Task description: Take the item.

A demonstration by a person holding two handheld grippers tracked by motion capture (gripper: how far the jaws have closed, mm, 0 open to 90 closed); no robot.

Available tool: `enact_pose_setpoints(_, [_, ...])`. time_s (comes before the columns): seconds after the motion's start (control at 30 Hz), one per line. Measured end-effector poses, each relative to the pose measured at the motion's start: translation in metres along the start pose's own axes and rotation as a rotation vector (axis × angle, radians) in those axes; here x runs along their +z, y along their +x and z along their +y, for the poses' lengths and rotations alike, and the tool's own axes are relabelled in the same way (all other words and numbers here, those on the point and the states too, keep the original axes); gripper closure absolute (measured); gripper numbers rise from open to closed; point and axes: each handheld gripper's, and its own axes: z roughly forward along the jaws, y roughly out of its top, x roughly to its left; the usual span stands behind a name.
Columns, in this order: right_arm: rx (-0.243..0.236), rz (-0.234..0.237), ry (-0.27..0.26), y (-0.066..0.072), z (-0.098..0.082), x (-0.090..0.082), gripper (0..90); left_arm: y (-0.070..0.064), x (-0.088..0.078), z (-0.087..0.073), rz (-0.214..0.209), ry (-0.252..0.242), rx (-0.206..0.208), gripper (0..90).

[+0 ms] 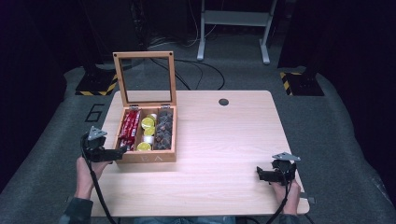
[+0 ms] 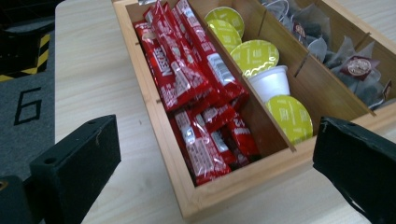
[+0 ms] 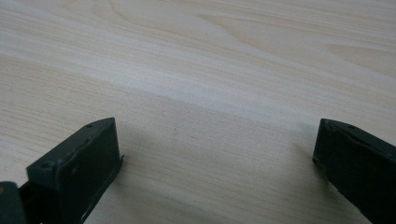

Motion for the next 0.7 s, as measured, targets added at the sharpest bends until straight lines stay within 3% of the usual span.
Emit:
enact_pose_setpoints(0.37, [0.000,0.001,-0.002,0.000,0.000,0.000,0.0,0.003,0.016,0.020,-0.011,0.007,0.010,5.8])
enact_pose_setpoints(0.7, [0.000,0.001,-0.002,0.000,0.000,0.000,0.0,0.008,0.038,0.033,-0.015,0.021,0.013,20.1])
